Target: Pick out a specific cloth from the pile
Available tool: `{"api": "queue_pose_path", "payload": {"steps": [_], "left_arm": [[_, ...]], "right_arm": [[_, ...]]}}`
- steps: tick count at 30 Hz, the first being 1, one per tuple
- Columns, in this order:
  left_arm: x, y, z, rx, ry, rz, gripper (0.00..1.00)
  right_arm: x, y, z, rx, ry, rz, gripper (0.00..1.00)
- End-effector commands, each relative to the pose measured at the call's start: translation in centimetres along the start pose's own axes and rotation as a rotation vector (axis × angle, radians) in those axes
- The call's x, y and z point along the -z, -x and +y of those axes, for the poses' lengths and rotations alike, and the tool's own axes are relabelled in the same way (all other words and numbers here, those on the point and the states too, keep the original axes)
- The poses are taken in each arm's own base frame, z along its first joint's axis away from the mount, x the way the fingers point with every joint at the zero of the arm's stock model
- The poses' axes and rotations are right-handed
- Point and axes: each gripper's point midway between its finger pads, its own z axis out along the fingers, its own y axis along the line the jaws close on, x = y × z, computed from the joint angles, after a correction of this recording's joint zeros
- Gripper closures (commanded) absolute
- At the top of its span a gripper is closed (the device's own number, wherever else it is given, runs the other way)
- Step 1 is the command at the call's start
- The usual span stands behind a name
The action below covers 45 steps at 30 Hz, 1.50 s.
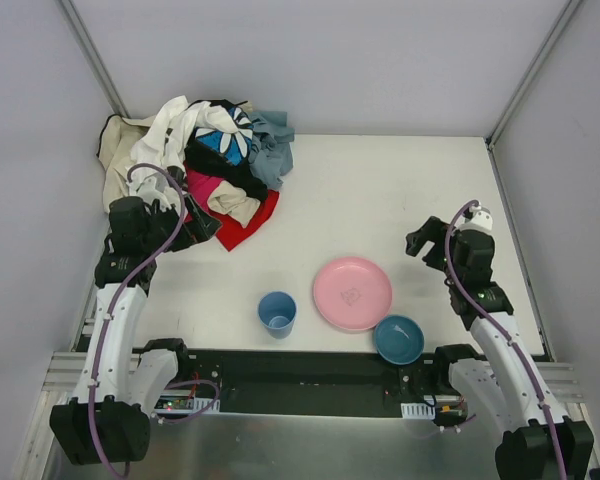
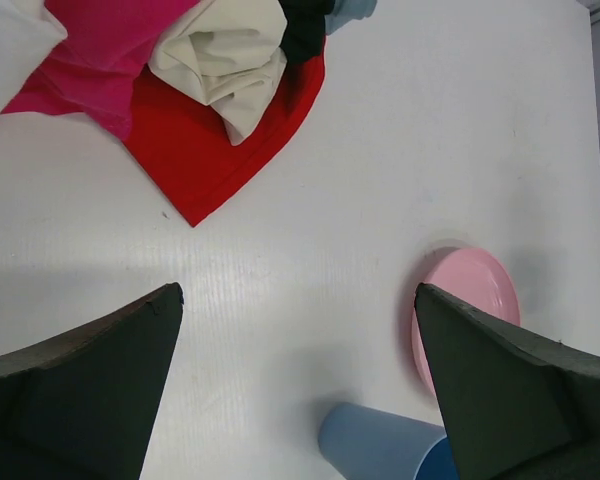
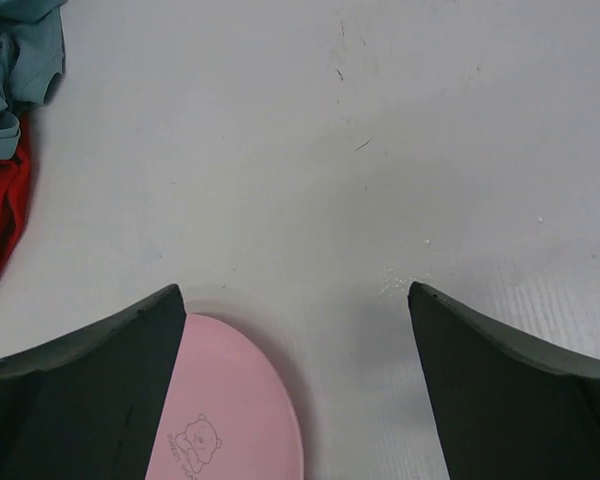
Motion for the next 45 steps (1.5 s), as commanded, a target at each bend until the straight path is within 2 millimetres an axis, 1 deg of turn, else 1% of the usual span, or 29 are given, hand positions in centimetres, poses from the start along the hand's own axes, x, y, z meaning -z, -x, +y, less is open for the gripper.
{"api": "queue_pose_path", "payload": {"steps": [1, 3, 5, 6, 9, 10, 12, 14, 19, 20, 23, 29, 31, 34, 37, 40, 42, 45], "left_arm": [[0.7, 2.5, 0.2, -0.001, 0.064, -0.083, 0.01], [0.4, 2.6, 1.3, 0.045, 0.120, -0.102, 0.01], [-0.2, 2.1, 2.5, 0.091, 0.165, -0.095, 0.01], [-0.6, 2.1, 2.6, 0.081, 0.160, -0.081, 0.01], [-2.0, 1.8, 2.6, 0.060, 0.130, -0.025, 0.01], [-2.4, 1.8, 2.2, 0.046, 0.105, -0.003, 0.01], [-3.2, 1.7, 1.4, 0.034, 0.049, 0.048, 0.01], [-3.3, 2.2, 0.7, 0.026, 0.016, 0.051, 0.01], [-2.6, 5.7, 0.3, -0.058, 0.048, -0.065, 0.01], [-2.5, 6.4, 0.4, -0.069, 0.064, -0.078, 0.01], [-2.6, 7.7, 0.4, -0.074, 0.087, -0.098, 0.01], [-2.3, 9.5, 1.3, -0.160, 0.149, -0.139, 0.01], [-2.4, 9.2, 1.3, -0.199, 0.136, -0.113, 0.01], [-2.8, 8.8, 1.7, -0.213, 0.149, -0.066, 0.01], [-3.3, 7.8, 2.9, -0.212, 0.204, -0.006, 0.01], [-3.8, 6.6, 4.2, -0.247, 0.295, 0.055, 0.01], [-4.2, 5.7, 3.9, -0.304, 0.335, 0.089, 0.01], [-4.8, 5.0, 3.4, -0.402, 0.396, 0.112, 0.01]], "right_arm": [[0.1, 2.0, 1.3, -0.005, 0.030, -0.025, 0.04], [0.0, 2.6, 1.6, 0.017, 0.033, -0.029, 0.04], [-0.1, 3.8, 0.8, -0.004, -0.033, -0.065, 0.04], [0.1, 4.4, 0.3, -0.014, -0.063, -0.091, 0.04], [0.1, 5.0, 0.1, 0.093, -0.047, -0.140, 0.04], [0.0, 5.5, 0.2, 0.106, -0.038, -0.171, 0.04], [0.1, 5.5, 0.2, 0.111, -0.035, -0.172, 0.04], [0.0, 5.0, 1.1, 0.125, 0.007, -0.127, 0.04], [-0.7, 3.8, 2.3, 0.101, 0.043, -0.001, 0.04], [-1.0, 3.2, 2.7, 0.100, 0.067, 0.040, 0.04], [-1.8, 2.1, 2.8, 0.085, 0.060, 0.111, 0.04], [-3.1, 0.9, 3.5, 0.066, 0.085, 0.205, 0.04], [-3.4, 0.3, 3.3, 0.067, 0.078, 0.235, 0.04], [-3.6, -0.4, 3.1, 0.069, 0.072, 0.269, 0.04], [-3.8, -1.1, 2.7, 0.073, 0.057, 0.294, 0.04], [-3.9, -1.6, 2.6, 0.071, 0.055, 0.315, 0.04], [-3.9, -1.8, 2.6, 0.071, 0.059, 0.324, 0.04], [-3.9, -2.1, 2.7, 0.069, 0.063, 0.336, 0.04]]}}
